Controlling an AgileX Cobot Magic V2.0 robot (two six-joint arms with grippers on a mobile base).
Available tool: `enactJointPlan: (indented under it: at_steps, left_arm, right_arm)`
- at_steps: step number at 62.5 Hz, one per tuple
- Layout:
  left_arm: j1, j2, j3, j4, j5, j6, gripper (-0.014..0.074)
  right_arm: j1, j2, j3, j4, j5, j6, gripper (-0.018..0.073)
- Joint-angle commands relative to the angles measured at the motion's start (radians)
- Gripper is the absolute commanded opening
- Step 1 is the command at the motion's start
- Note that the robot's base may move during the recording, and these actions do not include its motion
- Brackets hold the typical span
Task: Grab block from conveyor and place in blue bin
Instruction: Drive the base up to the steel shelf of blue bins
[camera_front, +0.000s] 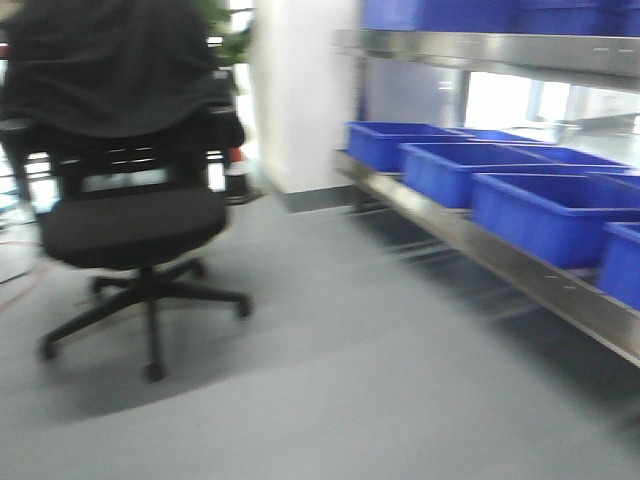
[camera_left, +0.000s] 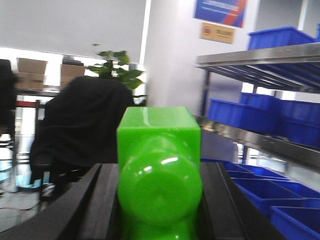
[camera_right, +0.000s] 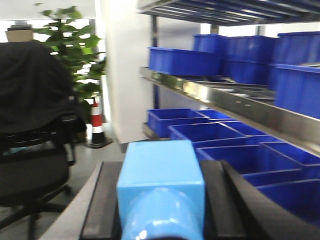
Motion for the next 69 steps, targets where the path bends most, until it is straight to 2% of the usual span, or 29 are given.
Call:
enactJointPlan:
  at_steps: [1, 69]
  left_arm:
    - [-0.004, -0.005, 0.0, -0.003, -0.02, 0.002, -0.0111]
    - [-0.004, -0.005, 0.0, -0.003, -0.02, 0.002, -0.0111]
  right_arm:
    - [-0.002, -0.001, 0.0, 0.0, -0.019, -0.004, -0.0154]
    - [-0.002, -0.001, 0.0, 0.0, -0.019, -0.004, -0.0154]
